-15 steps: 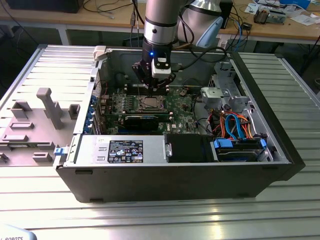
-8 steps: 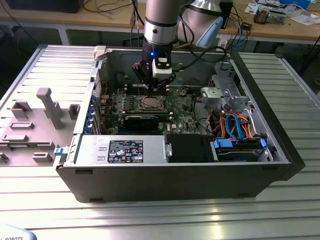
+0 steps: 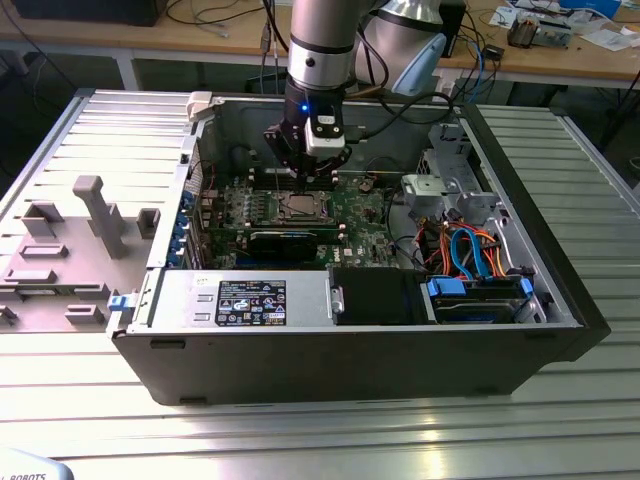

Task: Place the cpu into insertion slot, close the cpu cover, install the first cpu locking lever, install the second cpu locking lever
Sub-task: 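Install the first cpu locking lever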

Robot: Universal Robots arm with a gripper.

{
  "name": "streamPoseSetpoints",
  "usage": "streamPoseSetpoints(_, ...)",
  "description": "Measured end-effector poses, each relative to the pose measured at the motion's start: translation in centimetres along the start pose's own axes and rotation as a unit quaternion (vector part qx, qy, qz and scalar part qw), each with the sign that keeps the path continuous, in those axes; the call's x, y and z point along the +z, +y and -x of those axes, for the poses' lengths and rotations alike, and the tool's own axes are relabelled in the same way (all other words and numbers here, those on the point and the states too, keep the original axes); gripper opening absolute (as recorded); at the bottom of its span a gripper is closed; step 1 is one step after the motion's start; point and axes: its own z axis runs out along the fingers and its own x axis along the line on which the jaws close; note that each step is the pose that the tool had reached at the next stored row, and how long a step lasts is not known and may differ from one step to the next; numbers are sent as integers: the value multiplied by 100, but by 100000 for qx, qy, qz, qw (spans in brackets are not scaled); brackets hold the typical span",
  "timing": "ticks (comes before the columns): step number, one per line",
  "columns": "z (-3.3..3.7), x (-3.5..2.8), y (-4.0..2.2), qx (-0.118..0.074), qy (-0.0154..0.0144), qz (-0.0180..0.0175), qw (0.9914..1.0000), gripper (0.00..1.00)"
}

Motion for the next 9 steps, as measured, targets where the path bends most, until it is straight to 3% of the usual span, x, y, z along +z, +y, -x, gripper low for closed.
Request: streamPoseSetpoints(9,0,0,0,-222,-18,-12,100000,11)
